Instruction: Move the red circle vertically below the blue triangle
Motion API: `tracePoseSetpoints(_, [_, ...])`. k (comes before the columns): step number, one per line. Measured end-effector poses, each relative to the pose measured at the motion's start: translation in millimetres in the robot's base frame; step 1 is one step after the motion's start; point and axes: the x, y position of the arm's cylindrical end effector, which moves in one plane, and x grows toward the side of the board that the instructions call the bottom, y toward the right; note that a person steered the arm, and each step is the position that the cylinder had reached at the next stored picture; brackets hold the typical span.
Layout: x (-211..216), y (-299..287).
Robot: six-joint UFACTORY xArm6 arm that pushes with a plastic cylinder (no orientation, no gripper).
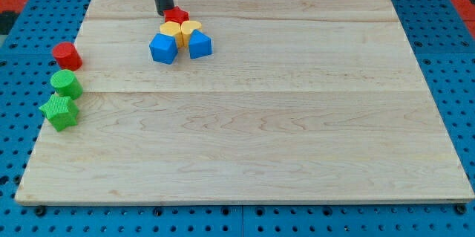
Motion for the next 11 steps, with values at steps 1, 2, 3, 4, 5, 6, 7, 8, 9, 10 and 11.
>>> tracePoseSetpoints(1, [-9, -73])
tracePoseSetpoints(2, [24, -155])
tracePoseSetpoints(3, [31, -159])
tracePoseSetpoints(4, [90, -154])
tracePoseSetpoints(5, [131, -152])
tracePoseSetpoints(6, [142, -146])
tracePoseSetpoints(7, [152, -158])
tracePoseSetpoints(8, [173, -121])
tracePoseSetpoints(9, [173, -32])
tracePoseSetpoints(10, [173, 41])
tracePoseSetpoints(11, [211, 49])
